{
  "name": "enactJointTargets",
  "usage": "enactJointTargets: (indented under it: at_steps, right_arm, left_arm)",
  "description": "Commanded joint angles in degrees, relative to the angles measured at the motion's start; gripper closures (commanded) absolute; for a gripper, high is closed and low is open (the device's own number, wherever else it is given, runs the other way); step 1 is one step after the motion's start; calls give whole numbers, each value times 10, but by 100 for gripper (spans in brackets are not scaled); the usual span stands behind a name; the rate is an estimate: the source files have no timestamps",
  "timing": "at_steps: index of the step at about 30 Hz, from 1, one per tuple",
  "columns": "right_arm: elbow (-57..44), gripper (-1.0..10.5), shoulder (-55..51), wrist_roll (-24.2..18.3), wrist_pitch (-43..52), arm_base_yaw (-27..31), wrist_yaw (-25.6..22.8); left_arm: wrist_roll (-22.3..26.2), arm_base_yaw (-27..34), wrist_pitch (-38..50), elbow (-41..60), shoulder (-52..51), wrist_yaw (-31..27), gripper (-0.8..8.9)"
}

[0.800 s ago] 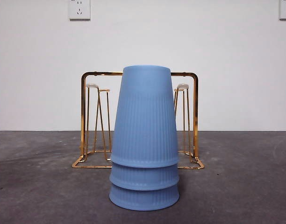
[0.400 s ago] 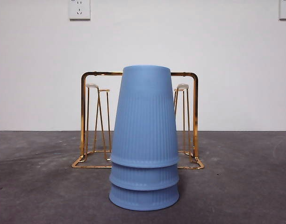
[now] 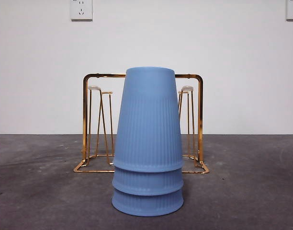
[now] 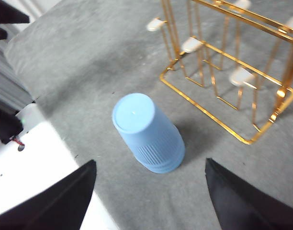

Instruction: Pick the top cup and place it on cupholder, pick up the mid cup and place it on cupholder, last pick the bottom cup and place it on cupholder.

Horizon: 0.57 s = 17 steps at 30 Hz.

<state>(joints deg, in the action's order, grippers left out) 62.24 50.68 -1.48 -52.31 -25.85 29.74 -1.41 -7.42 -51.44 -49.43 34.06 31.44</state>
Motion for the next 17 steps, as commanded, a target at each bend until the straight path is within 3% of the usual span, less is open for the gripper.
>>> enactJointTargets:
  at_steps: [1,10,17]
  right_arm:
    - [33,585,38,5,7,-41,-18]
    - [61,559,153,7,62,-154,-82]
    - [61,518,220,5,102,-190,-131]
  left_arm:
    - [7,-2,2,-9,2,3,404]
    - [4,-2,0,-9,2,3,404]
    - [3,-2,0,-9,2,3,404]
